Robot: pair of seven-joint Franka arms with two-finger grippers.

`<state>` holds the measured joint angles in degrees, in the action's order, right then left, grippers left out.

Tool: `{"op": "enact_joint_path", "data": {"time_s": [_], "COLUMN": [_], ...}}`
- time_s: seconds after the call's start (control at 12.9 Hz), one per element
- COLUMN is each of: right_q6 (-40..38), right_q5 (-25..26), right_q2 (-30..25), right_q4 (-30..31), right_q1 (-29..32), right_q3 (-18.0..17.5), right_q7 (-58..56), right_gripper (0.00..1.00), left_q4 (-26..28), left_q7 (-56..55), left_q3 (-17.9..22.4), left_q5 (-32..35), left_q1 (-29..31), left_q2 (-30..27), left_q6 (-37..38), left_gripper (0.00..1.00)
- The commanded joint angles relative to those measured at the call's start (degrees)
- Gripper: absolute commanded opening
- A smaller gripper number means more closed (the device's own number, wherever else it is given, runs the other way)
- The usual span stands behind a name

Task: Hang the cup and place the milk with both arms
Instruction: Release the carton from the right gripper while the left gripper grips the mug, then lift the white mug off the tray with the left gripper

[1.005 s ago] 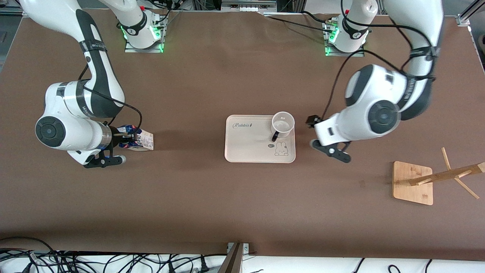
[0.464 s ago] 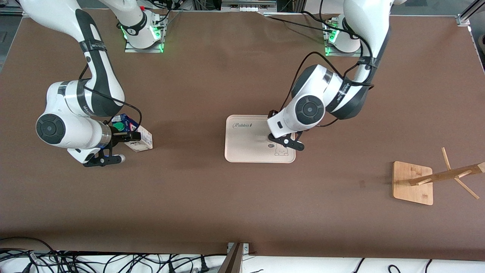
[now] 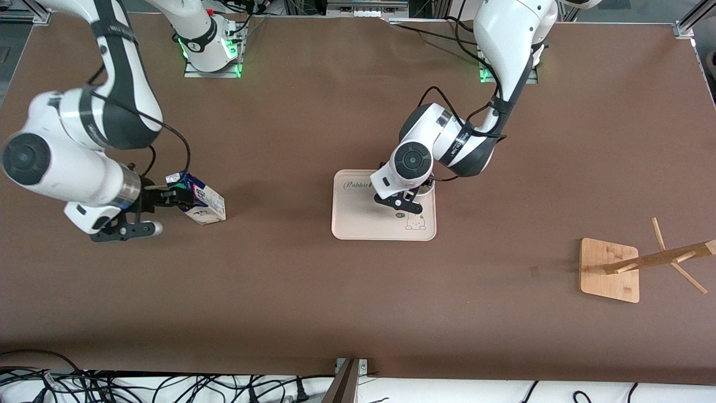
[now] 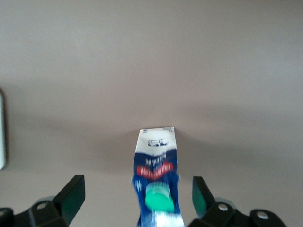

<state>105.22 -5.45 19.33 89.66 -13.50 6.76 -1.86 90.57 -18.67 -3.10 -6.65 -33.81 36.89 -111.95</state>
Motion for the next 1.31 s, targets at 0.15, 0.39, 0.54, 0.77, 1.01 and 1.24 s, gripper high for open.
{"op": "enact_joint_path", "data": {"time_s": [0.15, 0.39, 0.54, 0.77, 1.01, 1.24], "right_q6": [-9.1, -11.9, -11.7, -11.5, -9.3, -9.1], "right_q5": [1.2, 4.1, 5.0, 7.4, 7.6, 7.6], "right_q2": [-5.5, -8.9, -9.8, -10.9, -15.0, -15.0], "right_q4": [-6.0, -6.8, -6.8, -5.5, 1.3, 1.0], "right_q1": [0.7, 0.7, 0.3, 0.1, 0.1, 1.5], "right_q3": [0.5, 1.5, 2.8, 2.6, 1.9, 0.8], "right_q7": [-0.4, 0.7, 3.4, 3.5, 3.5, 3.4], "right_gripper": [1.00, 1.00, 1.00, 1.00, 1.00, 1.00], "left_q4": [1.5, 1.6, 1.6, 1.4, 0.9, 0.7], "left_q7": [-5.0, -5.7, -5.6, -5.7, -5.7, -7.3], "left_q3": [0.6, 0.7, 0.6, 0.6, 1.2, 1.2], "left_q5": [1.3, 1.5, 4.4, 7.7, 8.1, 8.0], "left_q1": [-2.4, -3.3, -3.3, -3.3, -3.2, -3.3], "left_q2": [-1.0, -0.2, 0.2, 0.3, 0.5, 0.7], "left_q6": [-0.5, -0.5, -0.5, -0.5, -0.5, -0.5], "left_gripper": [1.00, 1.00, 0.95, 0.17, 0.00, 0.00]}}
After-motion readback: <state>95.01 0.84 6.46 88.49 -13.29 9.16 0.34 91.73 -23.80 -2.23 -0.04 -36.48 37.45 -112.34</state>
